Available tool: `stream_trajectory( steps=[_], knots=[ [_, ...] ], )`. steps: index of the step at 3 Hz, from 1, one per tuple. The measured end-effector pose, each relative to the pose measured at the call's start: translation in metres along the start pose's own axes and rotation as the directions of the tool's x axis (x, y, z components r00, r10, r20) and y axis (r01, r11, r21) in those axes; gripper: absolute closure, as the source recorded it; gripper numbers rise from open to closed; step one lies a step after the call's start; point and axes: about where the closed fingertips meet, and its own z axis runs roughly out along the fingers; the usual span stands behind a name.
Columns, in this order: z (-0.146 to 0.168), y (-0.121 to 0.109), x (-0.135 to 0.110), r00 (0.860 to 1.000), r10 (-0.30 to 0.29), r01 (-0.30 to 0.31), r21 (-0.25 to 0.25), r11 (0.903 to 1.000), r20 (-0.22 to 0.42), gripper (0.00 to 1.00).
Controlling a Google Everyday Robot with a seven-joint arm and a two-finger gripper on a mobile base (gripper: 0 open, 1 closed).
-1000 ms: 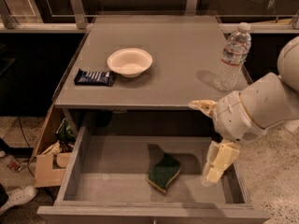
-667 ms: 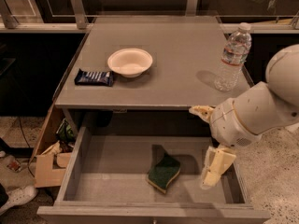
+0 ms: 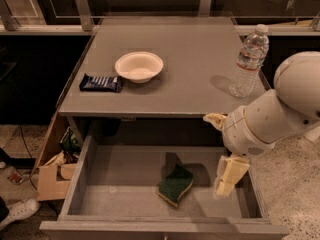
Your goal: Pick sponge from top drawer and place on counter
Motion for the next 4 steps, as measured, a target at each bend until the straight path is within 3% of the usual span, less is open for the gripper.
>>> stream_trajectory(
  steps=[1, 2, 3, 4],
  knots=[
    [0.013, 0.001, 0.001, 0.997, 0.028, -0.027, 0.009, 0.9996, -0.066, 0.00],
    [0.033, 0.002, 0.016, 0.976, 0.156, -0.153, 0.030, 0.9877, -0.152, 0.00],
    [0.039, 0.002, 0.013, 0.976, 0.156, -0.152, 0.035, 0.9878, -0.150, 0.00],
    [0.058, -0.002, 0.009, 0.970, 0.188, -0.182, 0.050, 0.9819, -0.152, 0.00]
  ],
)
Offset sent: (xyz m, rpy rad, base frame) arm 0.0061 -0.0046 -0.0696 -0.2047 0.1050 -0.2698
